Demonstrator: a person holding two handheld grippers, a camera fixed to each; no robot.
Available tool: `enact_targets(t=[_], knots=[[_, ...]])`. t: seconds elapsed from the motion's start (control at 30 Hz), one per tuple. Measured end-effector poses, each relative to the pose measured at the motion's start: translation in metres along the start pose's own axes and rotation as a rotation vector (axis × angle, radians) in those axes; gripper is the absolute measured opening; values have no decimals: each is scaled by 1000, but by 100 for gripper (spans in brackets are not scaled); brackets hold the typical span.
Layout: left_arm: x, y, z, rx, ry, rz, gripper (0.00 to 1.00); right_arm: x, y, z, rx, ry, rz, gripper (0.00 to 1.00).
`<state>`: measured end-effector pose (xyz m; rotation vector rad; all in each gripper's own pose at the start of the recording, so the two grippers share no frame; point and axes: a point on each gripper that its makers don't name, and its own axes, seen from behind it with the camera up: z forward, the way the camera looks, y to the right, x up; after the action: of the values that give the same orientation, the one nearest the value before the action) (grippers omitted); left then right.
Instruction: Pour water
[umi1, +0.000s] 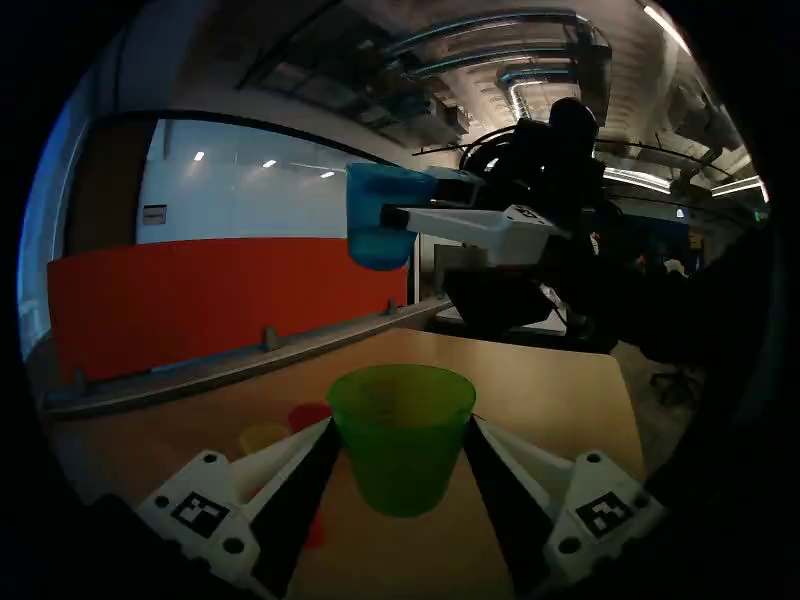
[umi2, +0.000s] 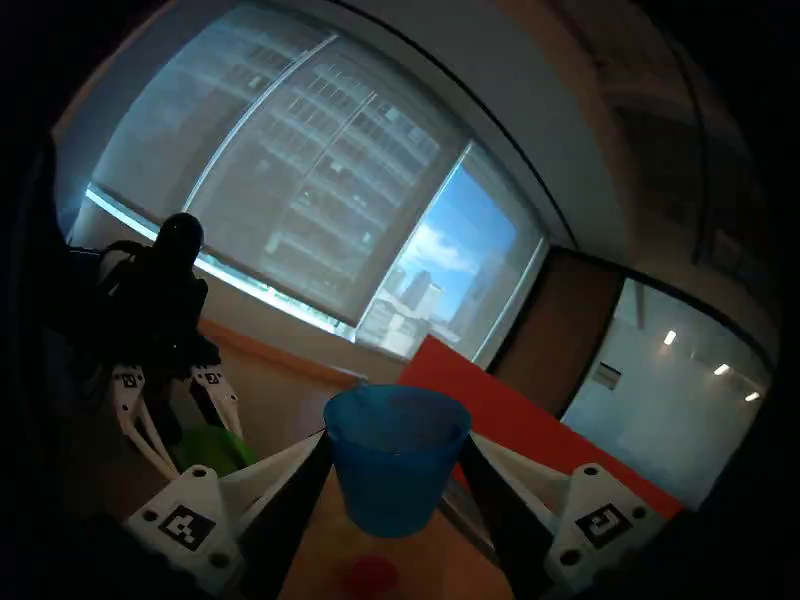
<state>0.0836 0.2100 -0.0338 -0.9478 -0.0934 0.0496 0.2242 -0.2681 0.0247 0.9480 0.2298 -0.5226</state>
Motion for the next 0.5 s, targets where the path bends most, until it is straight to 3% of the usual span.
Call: enact_targets(t=[0.5], knots=[[4, 6, 1, -12, 12, 0, 83, 19, -3, 8, 15, 12, -138, 89]])
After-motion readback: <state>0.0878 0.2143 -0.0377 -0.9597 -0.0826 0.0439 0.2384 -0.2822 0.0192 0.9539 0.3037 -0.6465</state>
